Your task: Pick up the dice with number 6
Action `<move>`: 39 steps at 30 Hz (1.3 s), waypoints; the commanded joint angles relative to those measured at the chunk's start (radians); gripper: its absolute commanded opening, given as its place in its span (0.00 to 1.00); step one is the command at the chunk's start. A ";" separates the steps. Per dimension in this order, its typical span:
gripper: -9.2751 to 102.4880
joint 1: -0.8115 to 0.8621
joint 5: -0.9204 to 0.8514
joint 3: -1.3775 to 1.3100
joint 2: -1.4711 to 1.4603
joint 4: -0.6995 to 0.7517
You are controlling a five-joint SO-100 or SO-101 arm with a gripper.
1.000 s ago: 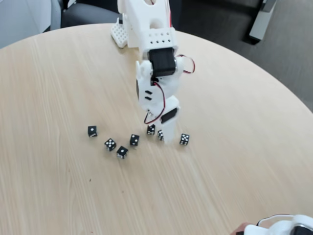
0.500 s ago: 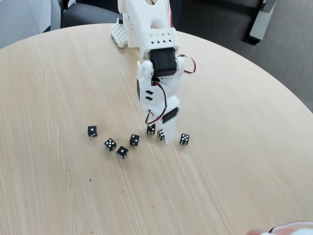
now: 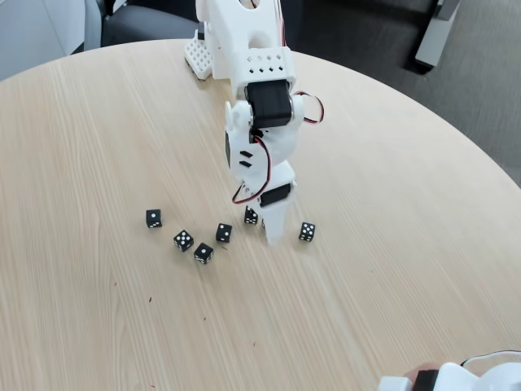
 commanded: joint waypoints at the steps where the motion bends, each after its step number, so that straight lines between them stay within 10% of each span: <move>1: 0.29 0.008 0.054 -0.003 0.005 0.006; 39: 0.36 0.009 -0.104 0.012 0.146 -0.072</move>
